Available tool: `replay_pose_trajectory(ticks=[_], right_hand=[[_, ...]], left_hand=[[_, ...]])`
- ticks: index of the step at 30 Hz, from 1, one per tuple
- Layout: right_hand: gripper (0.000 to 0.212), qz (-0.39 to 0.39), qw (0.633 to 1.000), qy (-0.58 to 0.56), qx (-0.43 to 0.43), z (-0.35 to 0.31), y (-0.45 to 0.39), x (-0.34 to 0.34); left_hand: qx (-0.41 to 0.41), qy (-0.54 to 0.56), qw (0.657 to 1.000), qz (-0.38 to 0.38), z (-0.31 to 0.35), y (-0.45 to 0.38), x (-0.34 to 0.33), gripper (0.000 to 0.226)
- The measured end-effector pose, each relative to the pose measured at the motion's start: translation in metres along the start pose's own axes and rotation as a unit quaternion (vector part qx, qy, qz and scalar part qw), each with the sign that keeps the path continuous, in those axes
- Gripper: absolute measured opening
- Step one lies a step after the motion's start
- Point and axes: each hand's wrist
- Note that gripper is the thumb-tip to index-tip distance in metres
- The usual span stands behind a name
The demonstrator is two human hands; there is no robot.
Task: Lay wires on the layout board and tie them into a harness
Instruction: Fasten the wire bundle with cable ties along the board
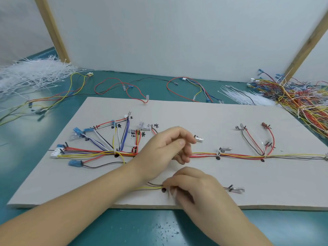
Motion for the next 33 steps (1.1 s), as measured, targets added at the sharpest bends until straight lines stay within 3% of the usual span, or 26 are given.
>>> replay_pose_trajectory(ticks=[2,4,6,7,11,16,21,28,33], right_hand=[[0.02,0.002,1.0,-0.019,0.01,0.004,-0.002,0.003],[0.016,0.011,0.999,-0.037,0.005,0.005,-0.004,0.004],[0.013,0.01,0.999,-0.05,-0.01,0.005,-0.007,0.002],[0.012,0.014,0.998,-0.057,-0.018,0.004,-0.008,0.002],[0.011,0.03,0.997,-0.056,-0.038,0.002,-0.009,-0.002],[0.009,0.046,0.997,-0.043,-0.035,0.001,-0.005,-0.006],[0.021,0.058,0.996,-0.05,-0.04,0.002,-0.006,-0.008],[0.015,0.006,1.0,-0.027,-0.01,0.004,-0.006,-0.003],[0.009,0.014,0.998,-0.058,-0.031,0.002,-0.01,-0.001]], left_hand=[[-0.017,-0.077,0.997,-0.011,0.005,0.014,0.01,0.039],[-0.061,-0.248,0.965,-0.065,0.007,0.037,0.022,0.046],[-0.093,-0.367,0.919,-0.108,0.005,0.058,0.03,0.041],[-0.084,-0.383,0.913,-0.113,0.004,0.065,0.03,0.033],[-0.074,-0.398,0.914,-0.032,-0.003,0.076,0.018,0.02],[-0.078,-0.392,0.916,0.033,-0.007,0.069,0.014,0.031],[-0.081,-0.403,0.91,0.059,-0.009,0.071,0.014,0.031],[-0.068,-0.388,0.916,0.069,-0.009,0.072,0.015,0.032],[-0.057,-0.369,0.925,0.074,-0.009,0.072,0.015,0.029]])
Point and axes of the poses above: each hand's wrist, its own y-axis away from the middle knuckle, its own x-axis out of the back of the hand, z = x × y, and after that the axes turned 3 degrees about -x, right-handed
